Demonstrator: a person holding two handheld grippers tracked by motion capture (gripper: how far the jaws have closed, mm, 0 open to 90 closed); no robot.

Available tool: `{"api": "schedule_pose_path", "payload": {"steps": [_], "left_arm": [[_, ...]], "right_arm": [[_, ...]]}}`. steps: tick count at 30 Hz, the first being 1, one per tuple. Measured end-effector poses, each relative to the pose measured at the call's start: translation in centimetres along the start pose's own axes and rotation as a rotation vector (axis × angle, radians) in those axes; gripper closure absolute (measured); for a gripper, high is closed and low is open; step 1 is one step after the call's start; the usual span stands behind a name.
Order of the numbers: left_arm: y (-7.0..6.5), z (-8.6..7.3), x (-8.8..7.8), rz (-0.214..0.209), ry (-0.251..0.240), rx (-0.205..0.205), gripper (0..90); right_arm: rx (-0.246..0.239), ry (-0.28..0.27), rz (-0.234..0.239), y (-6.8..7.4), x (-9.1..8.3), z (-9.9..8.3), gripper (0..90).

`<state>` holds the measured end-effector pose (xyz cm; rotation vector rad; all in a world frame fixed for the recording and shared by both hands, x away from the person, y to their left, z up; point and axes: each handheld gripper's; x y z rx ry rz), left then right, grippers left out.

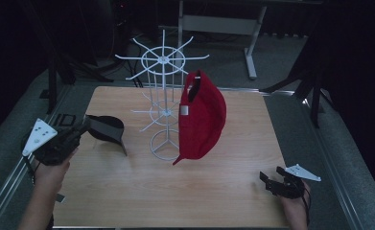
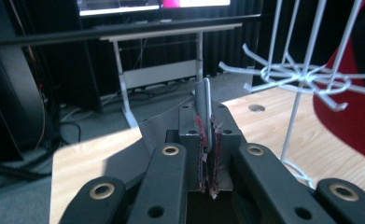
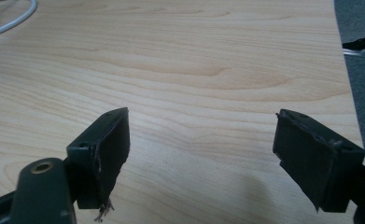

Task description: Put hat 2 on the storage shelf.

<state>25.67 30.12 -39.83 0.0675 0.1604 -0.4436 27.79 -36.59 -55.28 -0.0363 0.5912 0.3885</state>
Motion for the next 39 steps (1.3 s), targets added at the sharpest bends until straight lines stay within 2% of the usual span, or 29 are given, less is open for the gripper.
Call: {"api": "schedule_pose_path", "payload": {"steps": [1,4,8,9,13,15,21,26,31,39], "left_arm": [[0.0,0.8,-0.2,0.005,-0.007,0.01,86.3],[-0.1,1.9,-0.6,0.003,-0.01,0.015,86.4],[-0.3,2.4,-1.0,0.002,-0.019,0.024,86.4],[-0.7,3.2,-1.7,-0.016,-0.034,0.045,86.4],[-0.7,4.4,-3.0,-0.05,-0.068,0.052,86.3],[-0.6,5.0,-3.4,-0.058,-0.065,0.059,86.3],[-0.6,6.2,-3.2,-0.067,-0.051,0.074,86.3],[-0.9,7.6,-2.6,-0.075,-0.068,0.08,86.3],[-1.8,9.5,-2.3,-0.115,-0.102,0.107,86.3],[-3.4,11.5,-2.5,-0.158,-0.12,0.137,86.3]], "right_arm": [[0.0,-0.001,0.001,0.0,0.0,0.0,18.6],[-0.003,0.001,0.006,0.1,0.0,0.0,18.5],[-0.003,0.002,0.006,0.1,0.0,0.0,18.5],[-0.005,-0.003,0.007,0.0,-0.1,0.1,18.5],[-0.009,0.005,0.017,0.1,0.0,0.1,18.5],[-0.014,0.009,0.024,0.2,0.0,0.1,18.5],[-0.017,0.008,0.024,0.2,0.0,0.1,18.5],[-0.02,0.007,0.017,0.2,0.0,0.1,18.5],[-0.029,0.008,0.019,0.2,0.0,0.1,18.5],[-0.027,0.009,0.022,0.2,0.0,0.1,18.5]]}}
Point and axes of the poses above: each handheld gripper's, and its own axes: x roughly forward along the jaws, z roughly out of its top, y roughly to its left, and after that the axes turned 1 degree about -x, right-handed
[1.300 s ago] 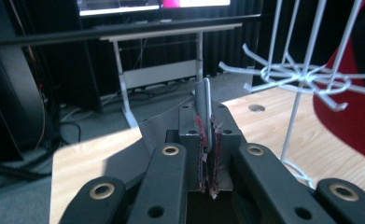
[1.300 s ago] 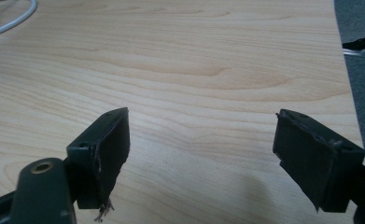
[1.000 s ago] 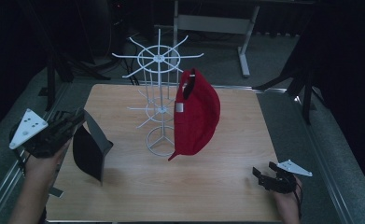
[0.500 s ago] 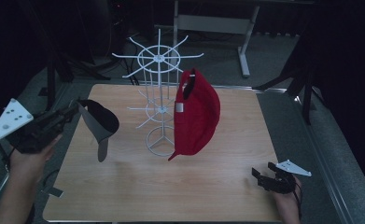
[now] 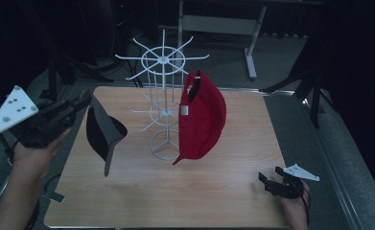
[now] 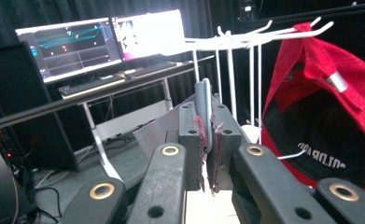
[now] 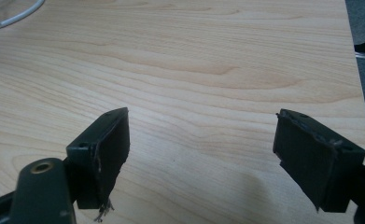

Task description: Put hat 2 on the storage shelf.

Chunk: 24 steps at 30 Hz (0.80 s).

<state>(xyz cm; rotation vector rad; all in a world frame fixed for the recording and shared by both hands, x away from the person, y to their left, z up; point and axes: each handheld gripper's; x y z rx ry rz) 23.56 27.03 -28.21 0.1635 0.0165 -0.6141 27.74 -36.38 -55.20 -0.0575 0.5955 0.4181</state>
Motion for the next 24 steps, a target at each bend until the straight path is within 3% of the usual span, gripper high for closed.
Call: {"api": "schedule_pose_path", "payload": {"steps": [5,13,19,24], "left_arm": [[-0.5,0.9,0.2,-0.02,-0.006,0.021,86.3],[-1.0,3.7,1.9,-0.092,-0.007,0.046,86.3],[-0.6,4.9,3.1,-0.138,-0.006,0.021,86.2],[-0.9,5.5,4.4,-0.154,0.019,0.032,86.2]], "right_arm": [[0.0,0.003,0.001,0.0,0.0,0.0,18.5],[0.006,0.002,0.001,0.1,0.0,-0.1,18.5],[0.006,0.001,0.003,0.0,-0.1,-0.1,18.5],[0.002,0.003,0.003,0.0,0.0,-0.1,18.5]]}}
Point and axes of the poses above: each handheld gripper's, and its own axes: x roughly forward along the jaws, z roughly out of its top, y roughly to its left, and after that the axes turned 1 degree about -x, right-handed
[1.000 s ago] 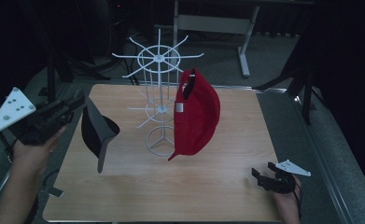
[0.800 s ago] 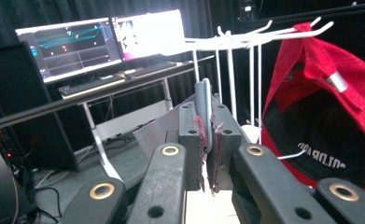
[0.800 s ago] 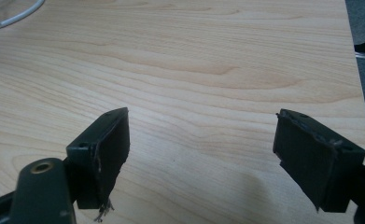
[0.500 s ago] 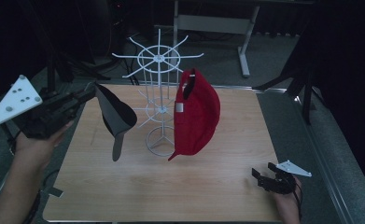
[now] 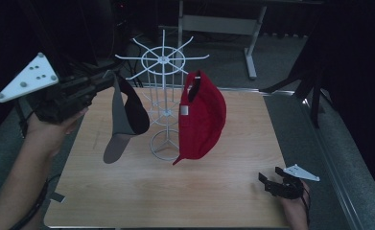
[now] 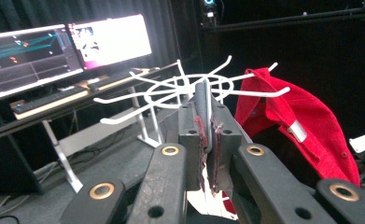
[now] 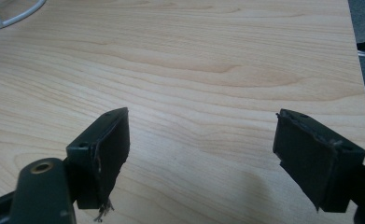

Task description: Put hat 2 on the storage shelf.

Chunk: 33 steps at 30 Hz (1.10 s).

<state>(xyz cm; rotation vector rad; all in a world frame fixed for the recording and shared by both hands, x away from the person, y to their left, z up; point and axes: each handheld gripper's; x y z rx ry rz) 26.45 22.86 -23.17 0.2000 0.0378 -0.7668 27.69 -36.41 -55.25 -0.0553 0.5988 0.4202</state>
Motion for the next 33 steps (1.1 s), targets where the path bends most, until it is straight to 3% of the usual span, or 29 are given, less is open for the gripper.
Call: {"api": "schedule_pose_path", "payload": {"steps": [9,22,30,33], "left_arm": [[-1.1,1.3,1.8,-0.059,-0.028,-0.003,86.2],[-2.4,-0.5,2.9,-0.107,0.002,0.016,86.0],[-3.6,-1.5,3.4,-0.102,0.048,0.076,85.8],[-3.9,-1.8,3.7,-0.107,0.062,0.081,85.7]], "right_arm": [[0.006,0.002,-0.001,-0.1,0.0,-0.1,18.5],[0.007,0.005,-0.007,-0.1,0.0,0.0,18.5],[0.012,0.005,-0.006,-0.2,0.0,0.0,18.5],[0.012,0.006,-0.005,-0.2,0.0,-0.1,18.5]]}}
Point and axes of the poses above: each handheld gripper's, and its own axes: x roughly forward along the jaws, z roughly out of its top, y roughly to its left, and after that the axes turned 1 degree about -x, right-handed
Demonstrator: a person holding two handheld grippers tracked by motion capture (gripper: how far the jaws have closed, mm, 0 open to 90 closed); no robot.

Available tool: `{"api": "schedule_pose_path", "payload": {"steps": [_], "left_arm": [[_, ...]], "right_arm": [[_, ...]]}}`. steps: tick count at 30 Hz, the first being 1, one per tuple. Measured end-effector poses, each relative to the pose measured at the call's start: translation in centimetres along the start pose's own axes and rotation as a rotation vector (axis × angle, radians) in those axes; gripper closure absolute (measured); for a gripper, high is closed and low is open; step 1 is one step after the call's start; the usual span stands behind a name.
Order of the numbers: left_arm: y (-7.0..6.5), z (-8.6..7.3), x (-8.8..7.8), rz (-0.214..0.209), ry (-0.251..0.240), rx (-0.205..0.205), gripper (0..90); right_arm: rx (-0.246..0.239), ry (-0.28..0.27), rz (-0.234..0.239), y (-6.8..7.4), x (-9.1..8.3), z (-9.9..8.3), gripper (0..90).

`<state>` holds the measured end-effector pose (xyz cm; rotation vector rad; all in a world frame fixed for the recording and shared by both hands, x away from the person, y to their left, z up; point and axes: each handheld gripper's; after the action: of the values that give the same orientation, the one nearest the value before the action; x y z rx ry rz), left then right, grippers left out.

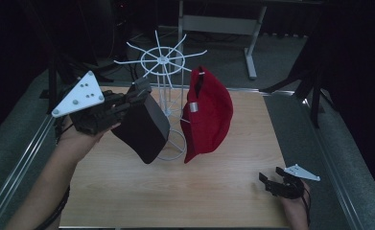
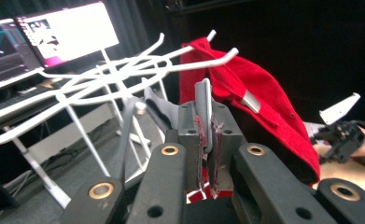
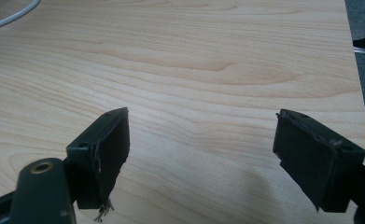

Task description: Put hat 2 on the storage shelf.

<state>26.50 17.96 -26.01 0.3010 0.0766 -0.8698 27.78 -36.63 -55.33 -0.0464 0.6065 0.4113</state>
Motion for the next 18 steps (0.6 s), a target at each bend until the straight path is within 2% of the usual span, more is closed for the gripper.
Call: {"api": "schedule_pose_path", "payload": {"steps": [8,13,18], "left_arm": [[0.3,-1.6,-0.6,0.005,-0.023,-0.054,84.6],[0.3,-2.1,-1.3,-0.004,-0.033,-0.072,75.6],[0.1,-2.8,-1.8,-0.006,-0.03,-0.088,71.3]], "right_arm": [[0.004,-0.001,0.001,0.0,-0.1,0.0,18.5],[0.005,-0.003,0.002,0.0,-0.1,0.0,18.5],[0.0,-0.002,0.002,0.0,-0.1,0.0,18.5]]}}
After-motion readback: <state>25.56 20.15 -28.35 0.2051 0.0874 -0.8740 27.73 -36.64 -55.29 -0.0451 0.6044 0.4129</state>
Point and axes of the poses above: each handheld gripper's, and its own axes: x roughly forward along the jaws, z roughly out of its top, y roughly to its left, and after that the axes turned 1 degree about -x, right-handed
